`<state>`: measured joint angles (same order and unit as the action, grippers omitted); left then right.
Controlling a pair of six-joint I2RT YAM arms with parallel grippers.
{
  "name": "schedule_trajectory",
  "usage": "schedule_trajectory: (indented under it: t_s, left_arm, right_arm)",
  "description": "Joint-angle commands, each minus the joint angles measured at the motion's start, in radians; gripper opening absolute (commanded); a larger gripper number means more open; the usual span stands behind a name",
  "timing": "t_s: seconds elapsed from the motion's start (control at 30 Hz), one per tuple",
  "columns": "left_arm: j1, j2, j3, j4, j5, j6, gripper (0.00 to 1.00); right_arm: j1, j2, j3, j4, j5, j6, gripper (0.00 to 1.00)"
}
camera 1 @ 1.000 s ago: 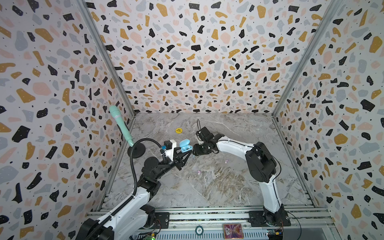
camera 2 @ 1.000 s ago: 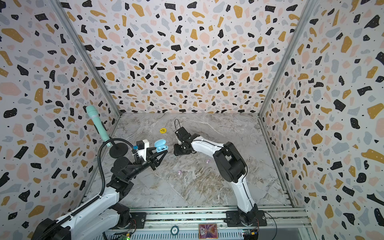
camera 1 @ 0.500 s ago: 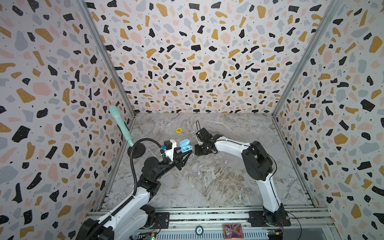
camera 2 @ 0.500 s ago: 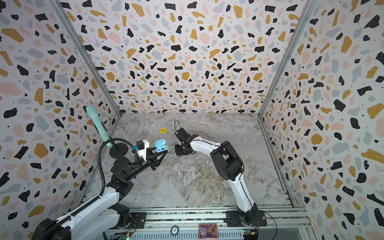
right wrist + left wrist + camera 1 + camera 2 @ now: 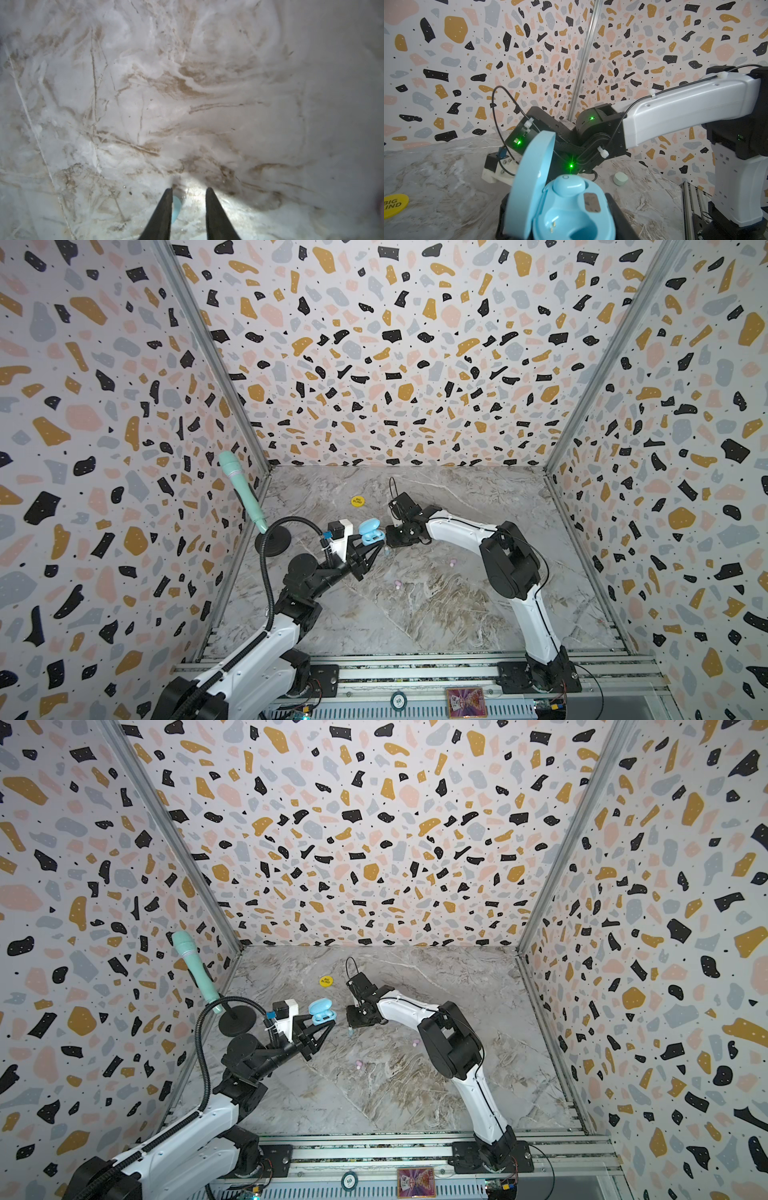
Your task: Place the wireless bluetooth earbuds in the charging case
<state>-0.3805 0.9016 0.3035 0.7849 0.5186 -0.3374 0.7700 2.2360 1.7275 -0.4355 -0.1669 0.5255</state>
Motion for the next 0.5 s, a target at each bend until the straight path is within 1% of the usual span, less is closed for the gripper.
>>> schedule_trajectory:
  t_s: [0.0, 0.47]
  left_arm:
    - [0.006, -0.012, 0.014, 0.042, 0.016, -0.008, 0.12]
    - [0.006, -0.016, 0.014, 0.040, 0.015, -0.007, 0.12]
  right_arm:
    - [0.014, -0.003, 0.039, -0.040, 0.010, -0.013, 0.28]
    - [0.041, -0.005, 0.062, -0.052, 0.010, -0.016, 0.26]
